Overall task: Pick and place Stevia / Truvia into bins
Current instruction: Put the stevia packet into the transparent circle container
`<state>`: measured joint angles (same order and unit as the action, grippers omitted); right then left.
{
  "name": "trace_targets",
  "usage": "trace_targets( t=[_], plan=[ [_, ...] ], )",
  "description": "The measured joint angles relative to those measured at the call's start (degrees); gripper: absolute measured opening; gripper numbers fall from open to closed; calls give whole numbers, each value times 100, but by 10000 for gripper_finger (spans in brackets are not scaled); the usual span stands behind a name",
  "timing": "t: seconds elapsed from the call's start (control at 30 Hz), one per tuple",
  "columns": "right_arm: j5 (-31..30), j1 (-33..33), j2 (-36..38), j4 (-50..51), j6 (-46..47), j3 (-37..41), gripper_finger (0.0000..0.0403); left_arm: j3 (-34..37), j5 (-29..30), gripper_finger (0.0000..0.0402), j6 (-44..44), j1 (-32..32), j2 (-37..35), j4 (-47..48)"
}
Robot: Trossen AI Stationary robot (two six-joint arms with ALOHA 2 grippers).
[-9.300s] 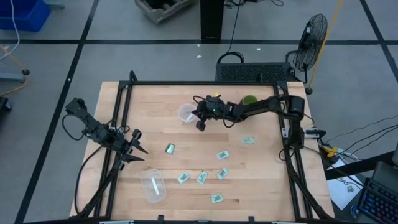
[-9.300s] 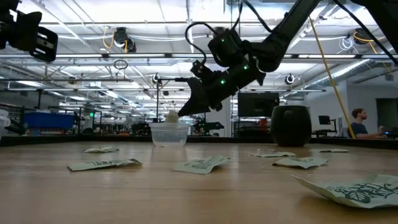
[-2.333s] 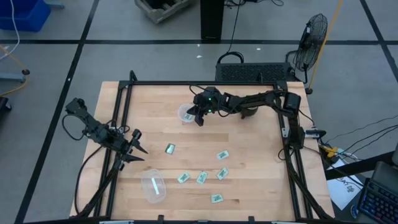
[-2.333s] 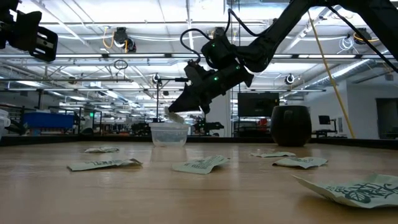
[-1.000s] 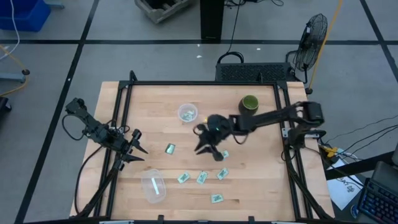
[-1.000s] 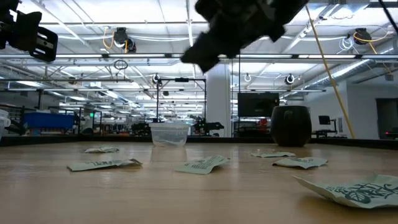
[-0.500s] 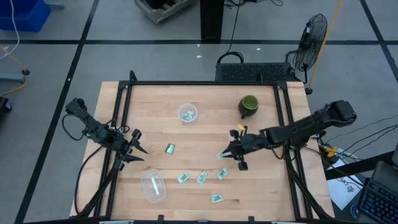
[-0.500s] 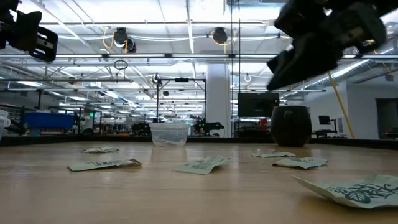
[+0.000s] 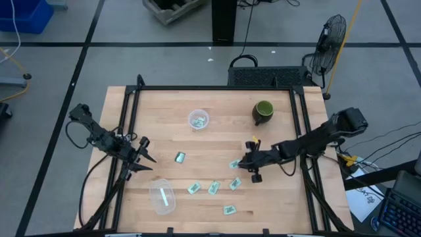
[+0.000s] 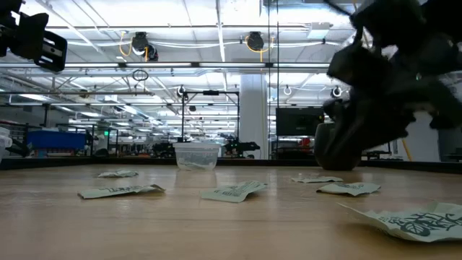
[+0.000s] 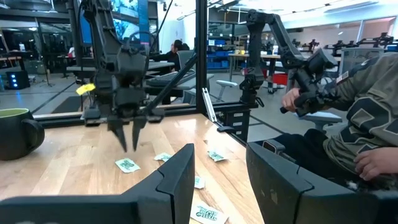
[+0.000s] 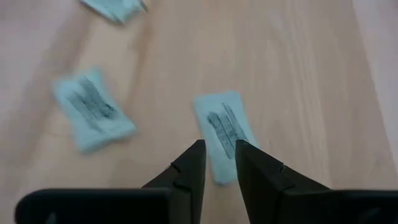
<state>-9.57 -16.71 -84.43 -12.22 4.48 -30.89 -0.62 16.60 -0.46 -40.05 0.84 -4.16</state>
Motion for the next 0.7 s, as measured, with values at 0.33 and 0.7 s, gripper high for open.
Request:
trace_targets(
  t=[0.33,0.7],
  plan=[
    [-99,24,-292,-44,93,-2,148,0,0,150,0,1,0,4],
    [-80,83,-439,42,87,-20,139,0,0,150,-1,0,1,-3]
  ],
)
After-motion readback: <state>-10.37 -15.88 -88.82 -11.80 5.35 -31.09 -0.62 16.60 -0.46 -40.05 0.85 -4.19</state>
